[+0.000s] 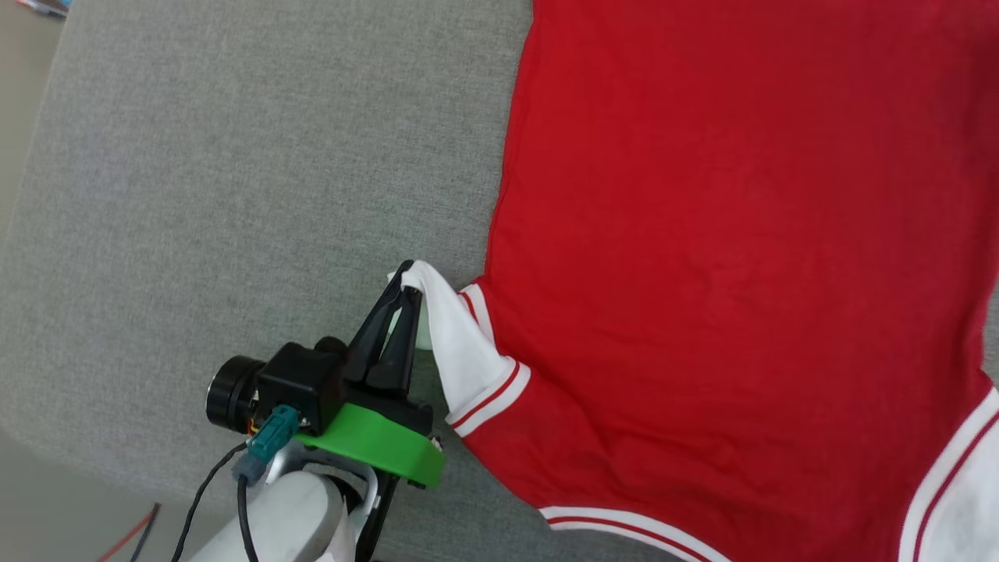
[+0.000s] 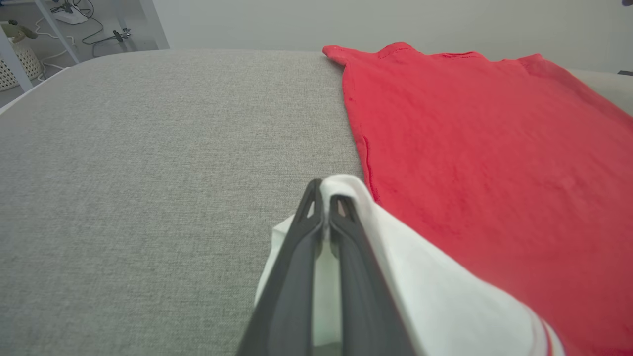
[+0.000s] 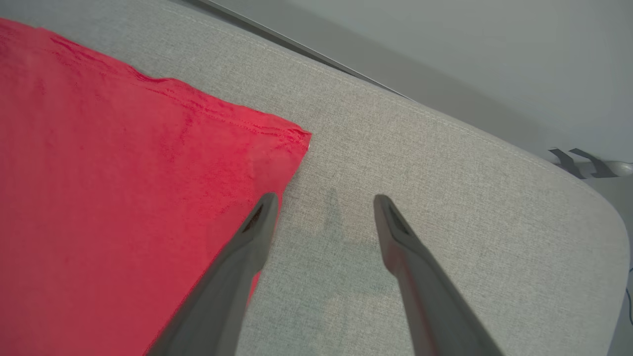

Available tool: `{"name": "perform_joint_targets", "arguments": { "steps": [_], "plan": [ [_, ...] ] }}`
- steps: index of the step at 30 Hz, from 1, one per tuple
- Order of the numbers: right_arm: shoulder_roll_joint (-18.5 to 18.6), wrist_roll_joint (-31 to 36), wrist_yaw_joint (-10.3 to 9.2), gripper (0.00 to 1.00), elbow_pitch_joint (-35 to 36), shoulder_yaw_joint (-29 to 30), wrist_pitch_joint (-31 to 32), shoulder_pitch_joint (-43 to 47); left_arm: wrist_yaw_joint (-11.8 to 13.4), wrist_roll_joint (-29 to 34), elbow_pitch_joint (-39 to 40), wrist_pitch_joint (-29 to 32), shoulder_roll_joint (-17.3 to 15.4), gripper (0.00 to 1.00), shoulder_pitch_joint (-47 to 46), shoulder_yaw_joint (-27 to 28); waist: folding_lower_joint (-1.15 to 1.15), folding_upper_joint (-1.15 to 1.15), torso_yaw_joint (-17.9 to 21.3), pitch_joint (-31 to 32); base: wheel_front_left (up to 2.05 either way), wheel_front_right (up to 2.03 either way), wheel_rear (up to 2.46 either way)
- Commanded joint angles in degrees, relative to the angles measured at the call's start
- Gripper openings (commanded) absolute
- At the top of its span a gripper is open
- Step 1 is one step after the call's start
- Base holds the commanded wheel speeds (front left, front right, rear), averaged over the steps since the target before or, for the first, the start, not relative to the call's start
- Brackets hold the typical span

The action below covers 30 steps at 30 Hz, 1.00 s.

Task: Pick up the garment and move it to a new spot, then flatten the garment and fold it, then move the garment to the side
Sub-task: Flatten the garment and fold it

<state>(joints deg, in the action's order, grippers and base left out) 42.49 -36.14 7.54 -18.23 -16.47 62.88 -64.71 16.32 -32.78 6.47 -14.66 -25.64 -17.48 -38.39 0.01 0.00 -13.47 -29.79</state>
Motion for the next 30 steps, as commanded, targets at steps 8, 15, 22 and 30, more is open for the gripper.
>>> {"name": "perform_joint_targets", "arguments": {
  "steps": [8, 15, 22, 30],
  "plan": [
    [-1.46, 3.72, -0.05, 1.0, -7.7, -3.25, 1.45, -0.07, -1.25, 3.1, 0.85, -0.34, 3.03, 0.0, -2.26, 0.89, -0.01, 0.0, -6.81, -8.67, 0.0, 0.0, 0.0],
    [-1.0, 0.61, -0.05, 0.0, -8.83, -4.4, 1.18, 3.0, -2.61, 4.01, -0.46, -0.34, 3.74, 0.0, -2.07, 2.07, -0.01, 0.0, -6.4, -7.59, 0.0, 0.0, 0.0],
    [-1.33, -0.26, -0.05, 0.0, -7.97, -4.39, -6.63, 0.59, -3.32, 3.84, -2.56, -0.34, 3.31, 0.0, 0.02, 3.78, -0.01, 0.0, -4.17, -2.48, 0.0, 0.0, 0.0],
    [4.44, -4.96, -0.05, 0.0, -3.03, -11.04, -16.26, 4.42, -2.8, 3.05, -3.37, -0.34, 1.24, 0.0, 5.31, 6.34, -0.01, 0.0, 0.2, 6.7, 0.0, 0.0, 0.0]
  ]
}}
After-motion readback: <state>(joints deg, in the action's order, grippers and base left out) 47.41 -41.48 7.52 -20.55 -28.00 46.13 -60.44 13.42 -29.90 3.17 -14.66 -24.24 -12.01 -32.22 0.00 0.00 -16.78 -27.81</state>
